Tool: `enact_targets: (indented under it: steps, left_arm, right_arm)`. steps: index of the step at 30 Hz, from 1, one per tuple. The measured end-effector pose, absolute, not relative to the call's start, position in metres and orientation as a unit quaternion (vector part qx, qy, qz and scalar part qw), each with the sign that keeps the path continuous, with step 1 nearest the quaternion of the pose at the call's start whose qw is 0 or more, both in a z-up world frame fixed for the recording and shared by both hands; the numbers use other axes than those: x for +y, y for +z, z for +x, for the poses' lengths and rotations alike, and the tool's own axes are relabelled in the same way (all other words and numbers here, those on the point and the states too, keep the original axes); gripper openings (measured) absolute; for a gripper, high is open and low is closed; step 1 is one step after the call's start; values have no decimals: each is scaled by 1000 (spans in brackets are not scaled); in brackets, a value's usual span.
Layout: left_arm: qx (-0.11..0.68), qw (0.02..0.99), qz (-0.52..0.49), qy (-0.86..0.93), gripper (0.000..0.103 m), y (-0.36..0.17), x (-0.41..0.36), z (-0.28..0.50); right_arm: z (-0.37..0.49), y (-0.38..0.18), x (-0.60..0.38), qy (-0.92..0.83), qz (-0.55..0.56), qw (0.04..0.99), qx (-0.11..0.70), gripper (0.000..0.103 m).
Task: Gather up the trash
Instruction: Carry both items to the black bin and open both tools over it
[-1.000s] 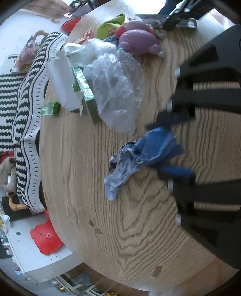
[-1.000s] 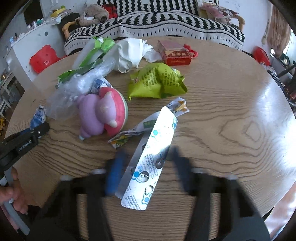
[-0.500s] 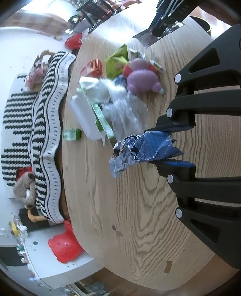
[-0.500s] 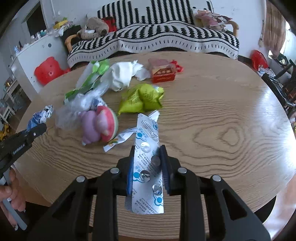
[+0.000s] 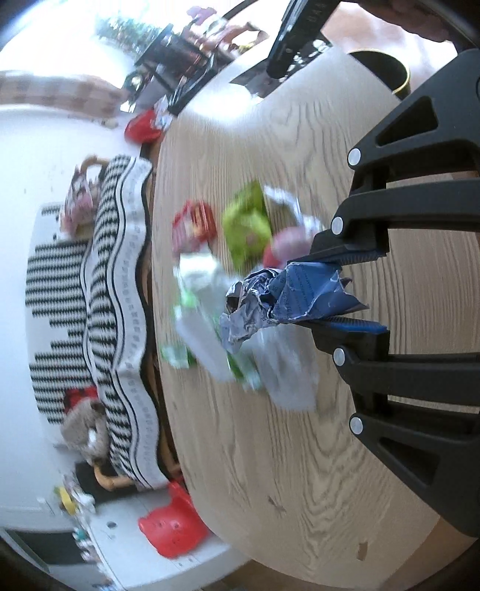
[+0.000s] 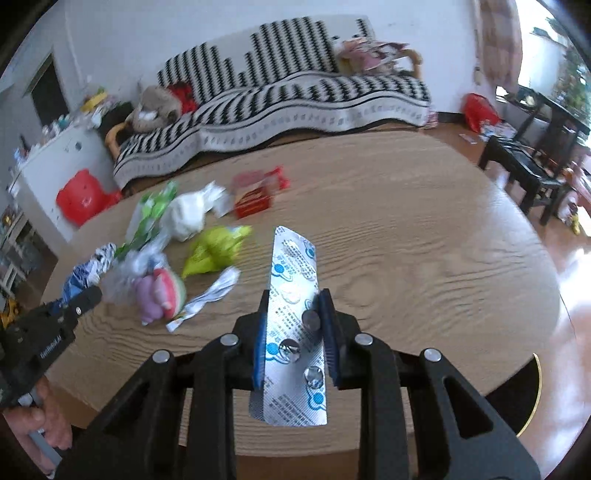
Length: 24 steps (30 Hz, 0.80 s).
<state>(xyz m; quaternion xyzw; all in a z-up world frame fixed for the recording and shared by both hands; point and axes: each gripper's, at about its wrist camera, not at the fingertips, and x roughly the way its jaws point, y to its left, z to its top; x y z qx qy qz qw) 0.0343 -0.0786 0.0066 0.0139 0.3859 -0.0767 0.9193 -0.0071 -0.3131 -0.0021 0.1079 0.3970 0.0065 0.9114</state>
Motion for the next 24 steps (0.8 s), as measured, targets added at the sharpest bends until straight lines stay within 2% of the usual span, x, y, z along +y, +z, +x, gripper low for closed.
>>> enact_targets:
  steps: [13, 24]
  left_arm:
    - [371, 876, 45, -304, 23, 6, -271, -12]
    - [419, 768, 79, -477, 23, -54, -428, -86]
  right_arm:
    - [-109, 7, -512, -144, 223, 896, 357, 26]
    - [-194, -48, -629, -216, 332, 835, 383, 26]
